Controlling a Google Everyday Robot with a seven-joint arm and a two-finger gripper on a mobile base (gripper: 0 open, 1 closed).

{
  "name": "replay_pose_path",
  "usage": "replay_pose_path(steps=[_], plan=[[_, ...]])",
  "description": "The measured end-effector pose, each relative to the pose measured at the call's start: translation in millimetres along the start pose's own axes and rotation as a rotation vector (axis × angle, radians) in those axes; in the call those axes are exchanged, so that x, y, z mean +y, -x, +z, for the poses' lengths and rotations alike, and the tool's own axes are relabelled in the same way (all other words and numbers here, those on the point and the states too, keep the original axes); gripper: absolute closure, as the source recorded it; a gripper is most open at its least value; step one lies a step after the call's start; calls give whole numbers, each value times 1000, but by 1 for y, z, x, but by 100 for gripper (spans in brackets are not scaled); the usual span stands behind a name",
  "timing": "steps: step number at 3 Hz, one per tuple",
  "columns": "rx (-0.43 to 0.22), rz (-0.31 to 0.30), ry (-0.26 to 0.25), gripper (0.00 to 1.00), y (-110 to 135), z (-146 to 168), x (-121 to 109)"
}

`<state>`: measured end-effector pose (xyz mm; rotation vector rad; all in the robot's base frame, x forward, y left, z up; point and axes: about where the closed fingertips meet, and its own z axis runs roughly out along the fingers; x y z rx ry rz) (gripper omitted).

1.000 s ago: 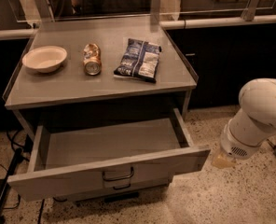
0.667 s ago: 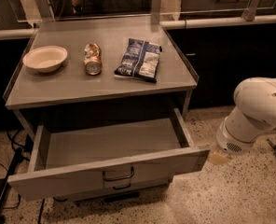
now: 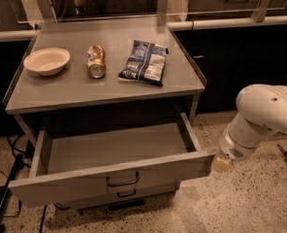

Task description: Close top drawer

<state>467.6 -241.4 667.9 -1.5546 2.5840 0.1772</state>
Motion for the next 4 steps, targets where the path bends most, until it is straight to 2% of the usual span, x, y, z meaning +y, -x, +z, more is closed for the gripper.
replay_pose_path(steps=[1, 2, 3, 4], plan=[[-3, 14, -7, 100, 3, 2, -8], [7, -6, -37, 100, 17, 1, -13], [10, 0, -98, 100, 32, -8, -25], [-8, 52, -190, 100, 43, -29, -46]])
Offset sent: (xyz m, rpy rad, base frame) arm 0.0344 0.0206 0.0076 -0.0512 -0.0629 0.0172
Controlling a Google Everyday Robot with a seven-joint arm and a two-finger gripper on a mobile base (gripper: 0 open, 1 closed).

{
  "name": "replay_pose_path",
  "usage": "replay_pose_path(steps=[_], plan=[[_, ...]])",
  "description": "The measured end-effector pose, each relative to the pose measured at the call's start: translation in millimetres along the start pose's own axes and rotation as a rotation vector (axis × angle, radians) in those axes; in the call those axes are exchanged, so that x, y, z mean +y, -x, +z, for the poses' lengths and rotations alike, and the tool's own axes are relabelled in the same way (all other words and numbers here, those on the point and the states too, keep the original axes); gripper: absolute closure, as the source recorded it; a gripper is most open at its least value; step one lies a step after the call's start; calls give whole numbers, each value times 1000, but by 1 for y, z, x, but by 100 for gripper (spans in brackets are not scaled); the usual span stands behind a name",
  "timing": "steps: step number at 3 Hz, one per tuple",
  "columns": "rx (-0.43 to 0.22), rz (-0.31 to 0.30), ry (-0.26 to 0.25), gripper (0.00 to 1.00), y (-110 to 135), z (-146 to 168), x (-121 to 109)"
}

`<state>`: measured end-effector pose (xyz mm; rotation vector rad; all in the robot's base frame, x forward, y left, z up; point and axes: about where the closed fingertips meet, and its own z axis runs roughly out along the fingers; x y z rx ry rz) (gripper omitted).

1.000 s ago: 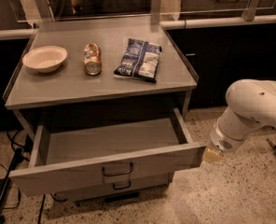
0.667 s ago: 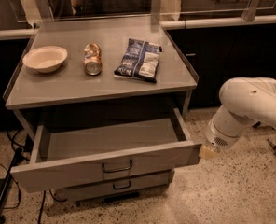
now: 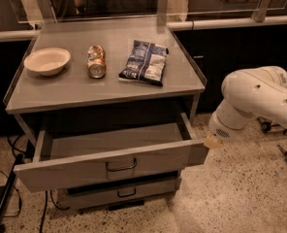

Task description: Close top drawer

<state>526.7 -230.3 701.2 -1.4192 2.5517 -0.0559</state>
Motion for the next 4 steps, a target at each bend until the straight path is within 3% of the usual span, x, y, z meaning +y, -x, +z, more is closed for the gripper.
replay_pose_path(steps=[1, 2, 4], plan=[[-9, 39, -42, 100, 4, -9, -14], [-8, 40, -40, 100, 3, -9, -13], [-26, 64, 4, 100, -8, -24, 18]])
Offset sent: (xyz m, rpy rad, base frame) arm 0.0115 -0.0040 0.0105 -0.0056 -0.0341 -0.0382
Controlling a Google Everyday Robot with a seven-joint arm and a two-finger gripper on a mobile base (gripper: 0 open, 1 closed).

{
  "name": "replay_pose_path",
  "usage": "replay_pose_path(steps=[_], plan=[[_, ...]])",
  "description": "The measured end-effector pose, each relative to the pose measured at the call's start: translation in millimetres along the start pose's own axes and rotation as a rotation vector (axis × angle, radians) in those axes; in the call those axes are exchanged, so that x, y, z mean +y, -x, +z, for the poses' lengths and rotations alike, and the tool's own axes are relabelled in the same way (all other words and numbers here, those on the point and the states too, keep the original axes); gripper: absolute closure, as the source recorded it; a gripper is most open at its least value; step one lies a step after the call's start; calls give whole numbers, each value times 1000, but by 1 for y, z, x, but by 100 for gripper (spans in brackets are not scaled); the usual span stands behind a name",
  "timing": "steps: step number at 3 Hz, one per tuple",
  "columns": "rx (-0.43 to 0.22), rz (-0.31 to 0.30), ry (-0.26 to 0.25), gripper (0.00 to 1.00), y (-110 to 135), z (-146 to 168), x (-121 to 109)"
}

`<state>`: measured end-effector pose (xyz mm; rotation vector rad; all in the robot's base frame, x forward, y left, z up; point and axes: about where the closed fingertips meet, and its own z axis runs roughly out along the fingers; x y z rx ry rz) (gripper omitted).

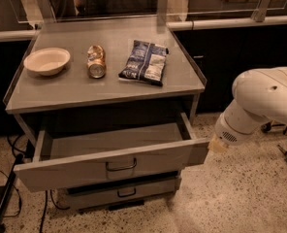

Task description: Close top drawer

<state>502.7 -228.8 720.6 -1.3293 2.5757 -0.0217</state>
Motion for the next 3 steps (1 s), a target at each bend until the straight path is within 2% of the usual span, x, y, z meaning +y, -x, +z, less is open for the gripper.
replay_pose_path(steps=[1, 2, 3], plan=[[-7, 28, 63, 100, -14, 1, 18], [-11, 32, 68, 100, -13, 1, 19], [-6, 19, 107, 100, -11, 13, 24]])
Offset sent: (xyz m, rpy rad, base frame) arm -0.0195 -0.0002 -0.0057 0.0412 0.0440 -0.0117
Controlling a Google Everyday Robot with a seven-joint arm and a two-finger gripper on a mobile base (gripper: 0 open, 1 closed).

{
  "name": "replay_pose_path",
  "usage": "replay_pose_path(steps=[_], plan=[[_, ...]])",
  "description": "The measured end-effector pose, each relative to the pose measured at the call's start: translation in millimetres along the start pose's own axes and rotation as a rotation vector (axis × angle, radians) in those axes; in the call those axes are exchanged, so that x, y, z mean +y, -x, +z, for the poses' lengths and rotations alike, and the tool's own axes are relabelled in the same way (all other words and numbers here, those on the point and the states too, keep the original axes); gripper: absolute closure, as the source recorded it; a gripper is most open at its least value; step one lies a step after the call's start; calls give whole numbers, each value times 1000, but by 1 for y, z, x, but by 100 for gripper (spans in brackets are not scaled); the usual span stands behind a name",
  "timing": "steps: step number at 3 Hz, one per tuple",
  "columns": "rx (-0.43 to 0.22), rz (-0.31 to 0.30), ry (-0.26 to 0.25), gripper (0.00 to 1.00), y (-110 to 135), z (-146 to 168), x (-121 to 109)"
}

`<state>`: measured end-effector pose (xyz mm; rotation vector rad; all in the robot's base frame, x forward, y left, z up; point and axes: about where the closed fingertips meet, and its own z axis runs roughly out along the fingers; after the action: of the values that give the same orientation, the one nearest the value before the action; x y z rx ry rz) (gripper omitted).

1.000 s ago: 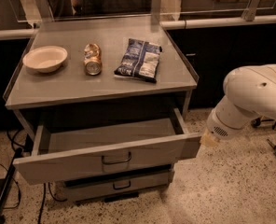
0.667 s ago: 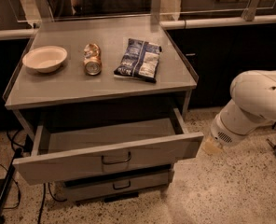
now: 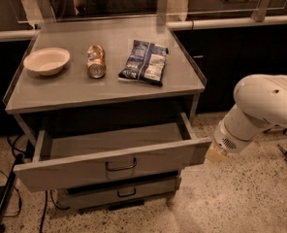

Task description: Close top drawer

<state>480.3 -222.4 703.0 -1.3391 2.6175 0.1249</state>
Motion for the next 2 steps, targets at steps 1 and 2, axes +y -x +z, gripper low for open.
replay_pose_path(steps=[1, 2], plan=[[-4, -38, 40, 100, 9, 10, 18], [-8, -71, 80, 100, 17, 18, 35]])
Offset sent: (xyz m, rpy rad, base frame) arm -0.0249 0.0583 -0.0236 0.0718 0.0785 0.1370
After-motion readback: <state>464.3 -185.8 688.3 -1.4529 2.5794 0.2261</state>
